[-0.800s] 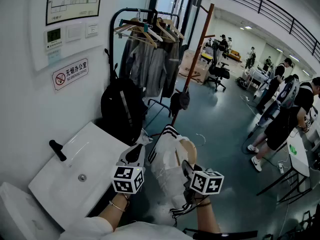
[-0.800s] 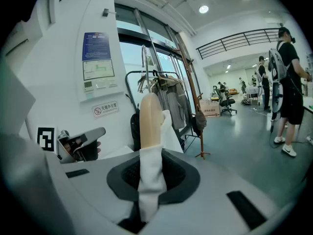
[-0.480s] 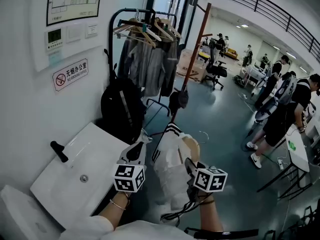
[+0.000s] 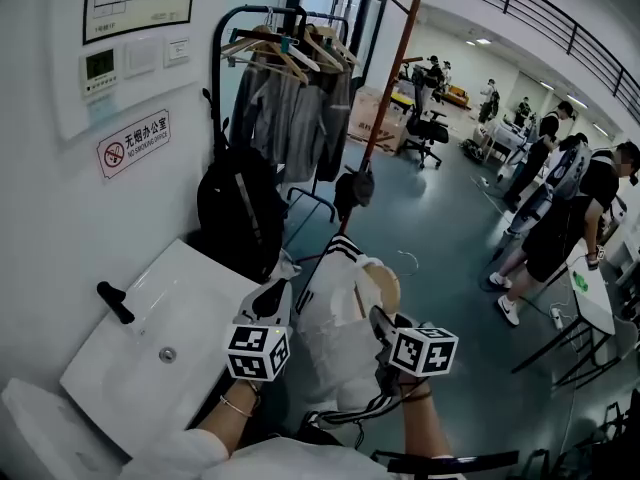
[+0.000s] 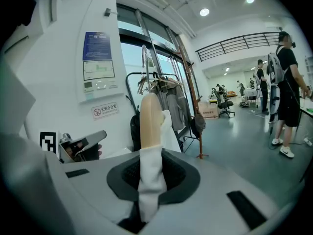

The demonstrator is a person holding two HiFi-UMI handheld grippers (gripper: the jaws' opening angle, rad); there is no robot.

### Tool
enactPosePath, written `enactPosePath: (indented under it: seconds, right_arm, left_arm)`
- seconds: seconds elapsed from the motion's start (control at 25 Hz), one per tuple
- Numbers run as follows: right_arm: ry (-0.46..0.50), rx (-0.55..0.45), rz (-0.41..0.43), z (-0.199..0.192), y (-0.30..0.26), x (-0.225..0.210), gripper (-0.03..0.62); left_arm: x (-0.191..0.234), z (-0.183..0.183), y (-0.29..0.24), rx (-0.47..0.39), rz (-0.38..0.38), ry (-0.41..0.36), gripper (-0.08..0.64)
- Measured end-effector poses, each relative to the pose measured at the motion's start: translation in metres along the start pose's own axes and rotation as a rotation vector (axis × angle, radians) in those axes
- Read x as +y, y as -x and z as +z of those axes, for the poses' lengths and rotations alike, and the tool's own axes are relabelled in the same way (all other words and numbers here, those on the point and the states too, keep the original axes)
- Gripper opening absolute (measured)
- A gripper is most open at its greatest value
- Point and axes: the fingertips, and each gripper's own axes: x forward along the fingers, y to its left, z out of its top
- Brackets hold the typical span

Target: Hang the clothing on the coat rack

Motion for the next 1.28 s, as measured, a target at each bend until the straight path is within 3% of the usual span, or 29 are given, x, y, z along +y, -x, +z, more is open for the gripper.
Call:
enactPosePath:
  seconds: [0.48,1.28]
  right_arm:
    - [-0.025,0.016,0.028,0.022,-0.055,-0.029,0.044]
    - [0.046,0.05,0.117,0.126,-0.18,-0.174,0.044]
  left_arm:
    - [0.028,-0.002,-0.049,0.011,0.031,-0.001,0.018]
    - [0.03,-0.004,-0.258,0.019,0.099,-0.032,0.018]
